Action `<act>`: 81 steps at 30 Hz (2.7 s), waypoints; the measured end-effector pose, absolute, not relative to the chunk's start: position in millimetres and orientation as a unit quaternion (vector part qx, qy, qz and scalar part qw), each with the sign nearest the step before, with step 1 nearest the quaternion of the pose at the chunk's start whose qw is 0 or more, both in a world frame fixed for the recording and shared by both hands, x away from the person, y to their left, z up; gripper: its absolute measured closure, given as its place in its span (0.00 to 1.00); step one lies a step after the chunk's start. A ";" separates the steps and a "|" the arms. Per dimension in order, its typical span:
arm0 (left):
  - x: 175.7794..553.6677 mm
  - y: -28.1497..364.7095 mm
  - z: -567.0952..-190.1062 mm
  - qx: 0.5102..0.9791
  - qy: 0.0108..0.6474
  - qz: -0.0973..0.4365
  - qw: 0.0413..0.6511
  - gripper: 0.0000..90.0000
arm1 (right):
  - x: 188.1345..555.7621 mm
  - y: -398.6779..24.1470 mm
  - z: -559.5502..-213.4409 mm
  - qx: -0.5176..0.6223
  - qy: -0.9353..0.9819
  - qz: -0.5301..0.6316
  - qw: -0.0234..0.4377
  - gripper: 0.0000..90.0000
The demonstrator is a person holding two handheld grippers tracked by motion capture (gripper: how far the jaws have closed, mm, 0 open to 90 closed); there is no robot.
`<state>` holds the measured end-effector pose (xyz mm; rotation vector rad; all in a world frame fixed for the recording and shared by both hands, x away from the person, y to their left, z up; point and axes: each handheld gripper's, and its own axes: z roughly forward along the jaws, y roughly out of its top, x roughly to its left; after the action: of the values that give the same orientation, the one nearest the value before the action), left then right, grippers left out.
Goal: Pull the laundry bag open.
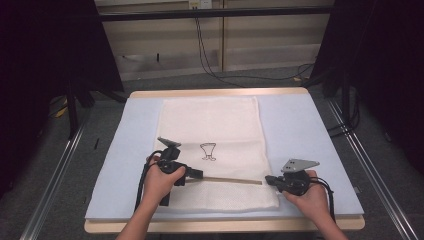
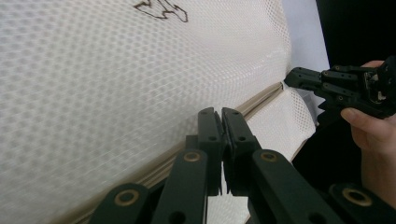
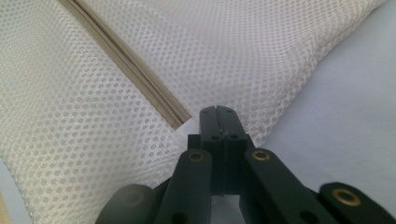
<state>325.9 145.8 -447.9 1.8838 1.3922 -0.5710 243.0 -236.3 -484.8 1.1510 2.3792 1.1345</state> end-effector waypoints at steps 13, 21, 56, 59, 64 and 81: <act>326.2 176.4 -447.7 0.718 0.551 -0.219 0.365 0.97 | 243.0 -236.8 -484.8 0.399 0.819 0.391 0.131 1.00; 326.4 194.8 -446.3 0.707 0.563 -0.216 0.369 0.97 | 242.9 -236.8 -484.9 0.399 0.819 0.392 0.131 1.00; 323.7 253.0 -444.6 0.674 0.599 -0.197 0.385 0.97 | 242.7 -236.1 -484.8 0.398 0.819 0.391 0.133 1.00; 323.9 254.7 -444.4 0.677 0.599 -0.194 0.381 0.97 | 242.7 -236.2 -484.8 0.397 0.819 0.391 0.133 1.00; 323.3 265.1 -444.9 0.673 0.604 -0.195 0.381 0.97 | 242.8 -236.0 -484.6 0.396 0.820 0.390 0.134 1.00; 321.7 284.4 -447.7 0.656 0.623 -0.189 0.382 0.97 | 242.8 -235.7 -484.4 0.397 0.821 0.389 0.133 1.00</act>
<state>321.7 284.4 -447.7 1.6732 1.5900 -0.4821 242.8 -235.7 -484.4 1.1505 2.3801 1.1275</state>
